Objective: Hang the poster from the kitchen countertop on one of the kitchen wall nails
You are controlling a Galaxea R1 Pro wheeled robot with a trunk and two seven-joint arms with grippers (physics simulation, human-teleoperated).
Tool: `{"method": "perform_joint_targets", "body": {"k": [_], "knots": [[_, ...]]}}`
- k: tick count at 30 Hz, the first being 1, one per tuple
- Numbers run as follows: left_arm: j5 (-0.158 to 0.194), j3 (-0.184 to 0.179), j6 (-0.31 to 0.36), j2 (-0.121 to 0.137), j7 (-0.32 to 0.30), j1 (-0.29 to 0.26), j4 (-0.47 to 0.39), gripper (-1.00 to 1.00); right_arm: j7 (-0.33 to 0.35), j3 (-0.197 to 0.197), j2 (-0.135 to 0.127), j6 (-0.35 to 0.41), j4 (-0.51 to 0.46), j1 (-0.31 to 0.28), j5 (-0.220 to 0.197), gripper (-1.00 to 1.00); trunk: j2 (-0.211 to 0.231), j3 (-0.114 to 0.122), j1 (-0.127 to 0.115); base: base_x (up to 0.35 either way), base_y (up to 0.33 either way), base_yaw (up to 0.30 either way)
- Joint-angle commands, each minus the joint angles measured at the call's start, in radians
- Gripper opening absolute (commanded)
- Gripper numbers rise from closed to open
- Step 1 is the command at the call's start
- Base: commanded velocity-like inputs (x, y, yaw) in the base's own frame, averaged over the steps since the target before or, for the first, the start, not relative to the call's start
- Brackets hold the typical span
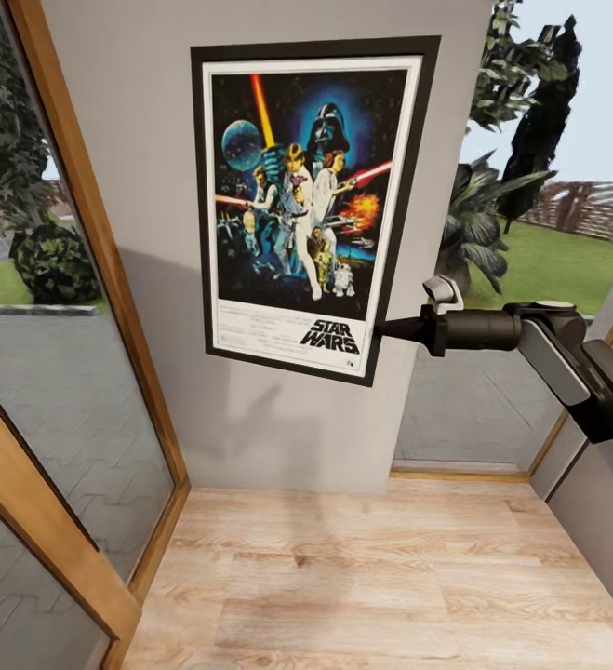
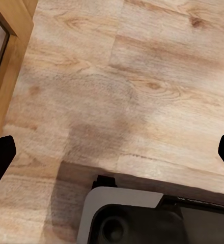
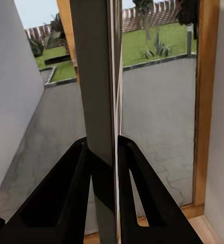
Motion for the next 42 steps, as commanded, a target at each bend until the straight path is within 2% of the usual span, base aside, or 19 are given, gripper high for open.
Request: {"method": "perform_joint_targets", "body": {"k": [1, 24, 42], "knots": [[0.006, 0.003, 0.001, 0.0, -0.008, 0.0, -0.001, 1.0, -0.001, 0.003, -0.001, 0.008, 0.0, -0.001, -0.01, -1.0, -0.002, -0.002, 0.001, 0.0, 0.0, 0.0], [0.006, 0.005, 0.002, 0.0, -0.008, 0.0, -0.001, 1.0, 0.0, 0.008, -0.001, 0.008, 0.0, -0.001, -0.01, -1.0, -0.002, -0.002, 0.001, 0.007, 0.0, 0.0], [0.006, 0.005, 0.003, 0.0, -0.008, -0.001, -0.001, 1.0, 0.0, 0.008, -0.001, 0.008, 0.0, -0.001, -0.01, -1.0, -0.002, -0.002, 0.001, 0.297, 0.0, 0.0]]}}
